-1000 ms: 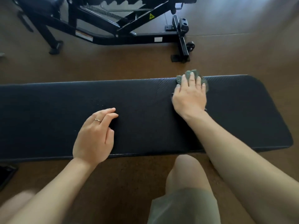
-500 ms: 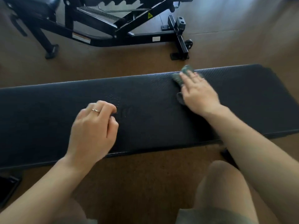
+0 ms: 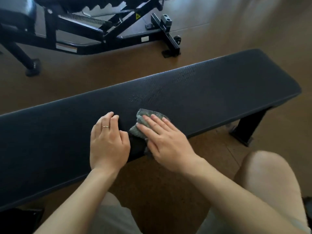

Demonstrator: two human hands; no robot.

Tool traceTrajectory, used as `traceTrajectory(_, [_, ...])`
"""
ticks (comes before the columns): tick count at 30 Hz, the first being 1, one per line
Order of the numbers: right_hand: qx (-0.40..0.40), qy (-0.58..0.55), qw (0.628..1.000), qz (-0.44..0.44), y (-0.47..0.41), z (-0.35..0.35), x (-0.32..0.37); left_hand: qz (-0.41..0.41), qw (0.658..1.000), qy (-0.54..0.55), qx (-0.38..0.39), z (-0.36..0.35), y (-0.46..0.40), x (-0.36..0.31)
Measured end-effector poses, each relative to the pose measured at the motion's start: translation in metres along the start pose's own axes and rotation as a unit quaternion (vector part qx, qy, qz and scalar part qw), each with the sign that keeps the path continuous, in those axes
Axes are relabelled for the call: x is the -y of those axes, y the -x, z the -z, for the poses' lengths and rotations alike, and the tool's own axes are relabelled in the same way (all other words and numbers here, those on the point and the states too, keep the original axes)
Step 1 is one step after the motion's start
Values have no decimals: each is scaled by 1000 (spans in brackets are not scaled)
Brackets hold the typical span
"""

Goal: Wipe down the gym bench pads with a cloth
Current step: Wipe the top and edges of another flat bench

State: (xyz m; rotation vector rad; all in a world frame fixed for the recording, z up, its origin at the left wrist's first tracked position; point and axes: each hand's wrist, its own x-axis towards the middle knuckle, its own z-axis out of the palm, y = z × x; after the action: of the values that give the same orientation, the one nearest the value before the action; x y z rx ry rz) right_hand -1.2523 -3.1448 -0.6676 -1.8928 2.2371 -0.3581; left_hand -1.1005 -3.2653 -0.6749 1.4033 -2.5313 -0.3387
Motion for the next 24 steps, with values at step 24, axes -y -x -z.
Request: traceTrajectory(24, [-158, 21, 890, -428, 20, 9, -77, -31, 999, 17, 6, 1, 0, 6])
